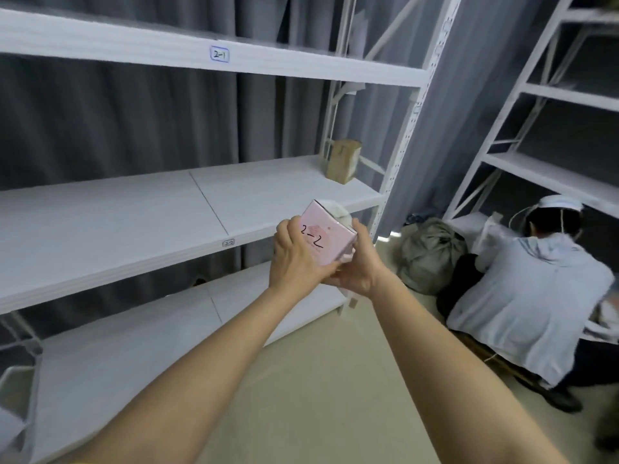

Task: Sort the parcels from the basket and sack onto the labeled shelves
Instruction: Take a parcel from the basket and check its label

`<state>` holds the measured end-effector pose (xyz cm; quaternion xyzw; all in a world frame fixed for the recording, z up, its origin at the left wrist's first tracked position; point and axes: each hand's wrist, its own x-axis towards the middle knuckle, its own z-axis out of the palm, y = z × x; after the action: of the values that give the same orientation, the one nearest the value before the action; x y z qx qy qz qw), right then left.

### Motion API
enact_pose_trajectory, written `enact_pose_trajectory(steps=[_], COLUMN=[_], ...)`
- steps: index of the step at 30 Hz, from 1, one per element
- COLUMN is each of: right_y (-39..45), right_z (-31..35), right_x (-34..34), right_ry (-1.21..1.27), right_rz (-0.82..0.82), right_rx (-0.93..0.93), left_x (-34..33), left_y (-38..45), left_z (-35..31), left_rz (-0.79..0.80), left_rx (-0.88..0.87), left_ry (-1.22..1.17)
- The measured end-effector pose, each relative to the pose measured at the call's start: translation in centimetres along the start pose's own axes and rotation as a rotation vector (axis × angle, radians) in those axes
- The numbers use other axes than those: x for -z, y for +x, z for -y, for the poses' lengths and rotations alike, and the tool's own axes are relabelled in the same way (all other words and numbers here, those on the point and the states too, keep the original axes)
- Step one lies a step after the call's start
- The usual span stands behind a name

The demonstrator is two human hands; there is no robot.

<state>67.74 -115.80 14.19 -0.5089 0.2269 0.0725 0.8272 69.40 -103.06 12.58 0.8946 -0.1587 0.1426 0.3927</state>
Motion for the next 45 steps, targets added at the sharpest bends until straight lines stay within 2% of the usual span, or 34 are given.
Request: enact_pose_trajectory(steps=[3, 6, 9, 14, 23, 34, 38, 40, 43, 45], right_y=[4.6, 9.7, 13.7, 21.4, 35.7, 49.0, 50.7, 51.8, 52.7, 52.6], right_z=[4.0, 7.9, 11.7, 16.7, 22.3, 26.3, 26.7, 26.6, 25.6, 24.8], right_x=[4.3, 8.8, 12.6, 17.4, 19.0, 18.4, 19.1, 19.6, 21.0, 22.2], right_ry=[0.042, -0.115, -0.273, -0.480, -0.605, -0.641, -0.707, -0.725, -0.746, -0.715], right_rz=[-0.033, -0.148, -0.152, -0.140, -0.023, 0.078, 0.139, 0.129, 0.095, 0.063], right_rx=[0.012, 0.053, 0.096, 0.070, 0.120, 0.049, 0.057, 0.117, 0.251, 0.318], left_x=[-4.8, -8.9, -12.3, -16.6, -21.3, -28.6, -30.7, -31.5, -33.4, -34.8], left_y=[4.4, 9.7, 14.6, 22.0, 33.0, 43.6, 44.6, 44.7, 43.5, 42.0], left_z=[-1.5, -1.5, -1.5, -1.3, 2.1, 6.0, 6.6, 6.7, 6.3, 5.5], left_rz=[0.136, 0.216, 0.217, 0.234, 0.231, 0.258, 0.290, 0.239, 0.103, 0.069], left_rx=[-0.056, -0.106, -0.105, -0.002, 0.234, 0.312, 0.365, 0.411, 0.515, 0.556], left_ry=[0.031, 0.155, 0.205, 0.335, 0.527, 0.545, 0.522, 0.451, 0.157, -0.046])
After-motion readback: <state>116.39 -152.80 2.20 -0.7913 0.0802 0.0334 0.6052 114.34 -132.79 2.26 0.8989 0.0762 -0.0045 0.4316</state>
